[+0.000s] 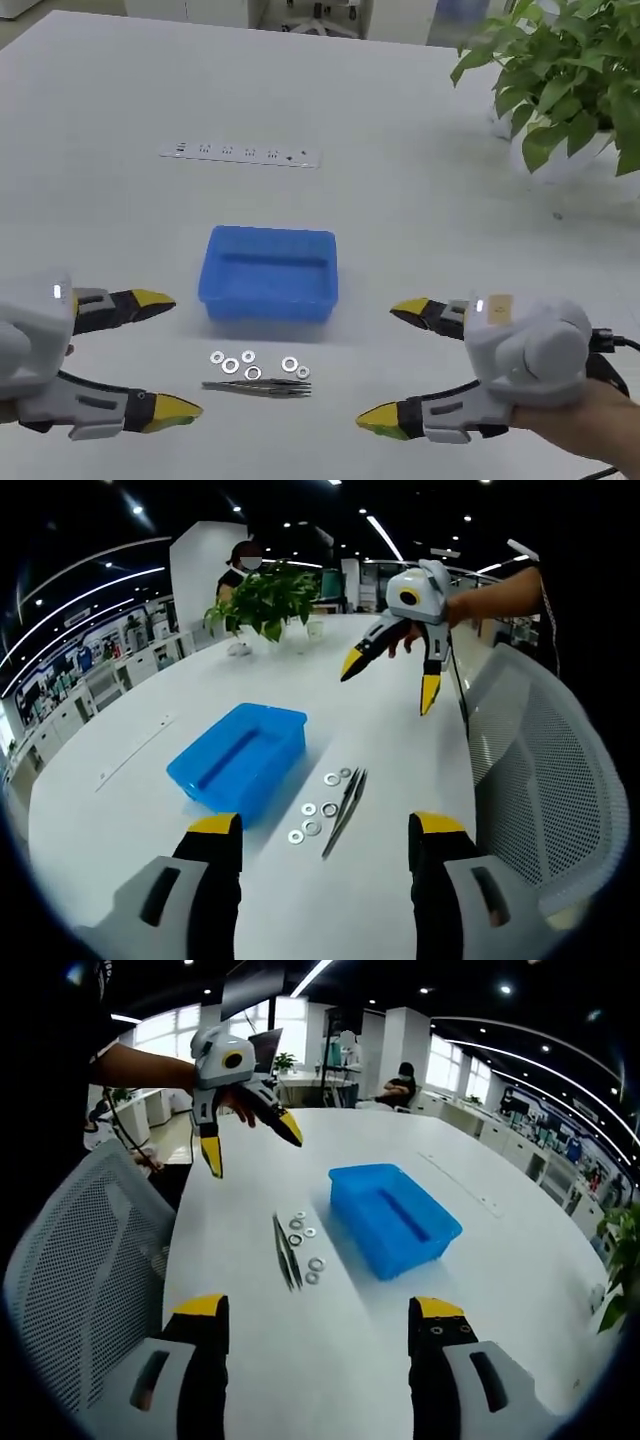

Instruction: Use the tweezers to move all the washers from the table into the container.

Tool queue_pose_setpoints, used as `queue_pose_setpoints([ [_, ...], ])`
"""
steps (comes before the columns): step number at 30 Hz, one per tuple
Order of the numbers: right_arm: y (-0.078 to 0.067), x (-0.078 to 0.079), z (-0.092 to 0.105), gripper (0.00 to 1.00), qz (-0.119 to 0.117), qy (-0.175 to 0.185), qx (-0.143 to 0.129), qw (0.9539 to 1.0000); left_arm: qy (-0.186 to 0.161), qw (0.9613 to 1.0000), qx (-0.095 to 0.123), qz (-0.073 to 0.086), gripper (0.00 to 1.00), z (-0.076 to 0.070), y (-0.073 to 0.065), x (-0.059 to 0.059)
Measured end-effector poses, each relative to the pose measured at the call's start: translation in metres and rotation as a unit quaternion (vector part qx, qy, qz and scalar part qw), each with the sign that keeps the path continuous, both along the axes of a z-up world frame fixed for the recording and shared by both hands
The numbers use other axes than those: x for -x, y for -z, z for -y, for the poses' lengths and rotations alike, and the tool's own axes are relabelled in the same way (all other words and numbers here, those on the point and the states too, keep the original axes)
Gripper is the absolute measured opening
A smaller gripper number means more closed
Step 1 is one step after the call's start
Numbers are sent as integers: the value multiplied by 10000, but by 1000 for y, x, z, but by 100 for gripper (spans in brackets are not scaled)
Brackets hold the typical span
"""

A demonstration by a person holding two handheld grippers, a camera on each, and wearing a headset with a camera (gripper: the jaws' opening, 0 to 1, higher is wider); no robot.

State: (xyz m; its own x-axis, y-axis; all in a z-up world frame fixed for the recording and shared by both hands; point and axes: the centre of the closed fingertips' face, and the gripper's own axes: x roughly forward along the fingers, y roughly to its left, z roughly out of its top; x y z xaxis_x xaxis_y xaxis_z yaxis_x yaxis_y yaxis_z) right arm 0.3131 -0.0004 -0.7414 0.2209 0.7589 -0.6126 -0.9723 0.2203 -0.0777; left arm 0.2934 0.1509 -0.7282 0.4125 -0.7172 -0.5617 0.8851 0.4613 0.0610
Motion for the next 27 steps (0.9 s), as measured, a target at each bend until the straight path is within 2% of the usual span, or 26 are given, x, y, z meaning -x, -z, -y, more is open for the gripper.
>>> queue_pose_setpoints([
  [8, 12, 4, -13, 63, 4, -383, 156, 9991, 219, 9995, -192, -146, 64, 4, 13, 2],
  [12, 16, 5, -20, 57, 23, -559, 216, 9982, 281, 9990, -341, -115, 59, 2, 21, -1],
  [17, 21, 2, -31, 47, 51, -672, 290, 9973, 409, 9979, -470, -194, 50, 3, 30, -2],
  [25, 32, 6, -47, 37, 18, -1062, 482, 9932, 625, 9951, -695, -313, 34, 4, 45, -2],
  [27, 34, 7, -50, 33, 82, -1188, 528, 9915, 650, 9945, -772, -281, 32, 3, 47, -4],
])
